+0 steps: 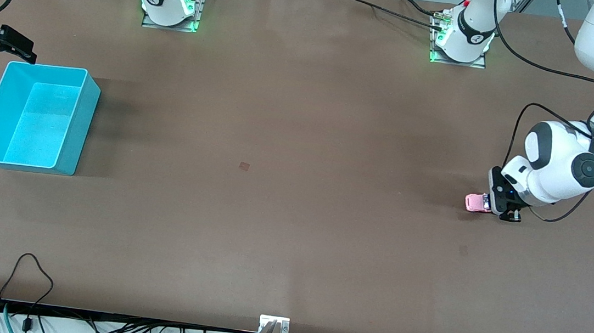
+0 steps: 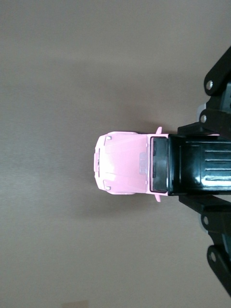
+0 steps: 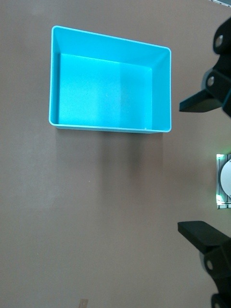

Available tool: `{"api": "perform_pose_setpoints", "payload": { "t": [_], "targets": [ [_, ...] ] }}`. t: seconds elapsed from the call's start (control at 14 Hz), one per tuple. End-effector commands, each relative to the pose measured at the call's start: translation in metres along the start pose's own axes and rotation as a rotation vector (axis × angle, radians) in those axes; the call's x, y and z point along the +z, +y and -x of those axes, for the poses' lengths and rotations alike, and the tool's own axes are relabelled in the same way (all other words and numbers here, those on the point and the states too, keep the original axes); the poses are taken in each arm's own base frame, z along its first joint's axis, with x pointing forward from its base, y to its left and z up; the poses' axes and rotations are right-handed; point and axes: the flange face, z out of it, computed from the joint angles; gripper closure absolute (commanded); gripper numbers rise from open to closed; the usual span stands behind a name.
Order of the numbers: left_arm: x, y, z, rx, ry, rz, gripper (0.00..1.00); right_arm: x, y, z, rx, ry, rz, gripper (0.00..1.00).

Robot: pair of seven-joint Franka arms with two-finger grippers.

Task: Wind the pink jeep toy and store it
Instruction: 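Drag the jeep backward along the table with the left gripper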

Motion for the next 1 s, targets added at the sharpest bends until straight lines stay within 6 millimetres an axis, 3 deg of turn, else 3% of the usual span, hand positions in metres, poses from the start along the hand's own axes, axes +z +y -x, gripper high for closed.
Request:
{"api": "perform_pose_setpoints", "payload": {
  "t": [0.0, 0.28, 0.5, 0.93],
  "targets": [
    [0.043, 0.01, 0.019, 0.028, 0.002, 0.067, 0.69, -0.002, -0.002, 0.003, 0.007, -0.005, -0.002, 0.0],
    [0.056, 0.009, 0.051, 0.055, 0.012, 0.076, 0.7, -0.002, -0.002, 0.003, 0.007, -0.005, -0.001, 0.0],
    [0.054, 0.008, 0.06, 0.051, 0.011, 0.07, 0.7, -0.002, -0.002, 0.003, 0.007, -0.007, -0.001, 0.0],
    [0.061, 0.012, 0.102, 0.05, 0.018, 0.072, 0.7, -0.002, -0.002, 0.003, 0.007, -0.007, -0.001, 0.0]
  ]
}}
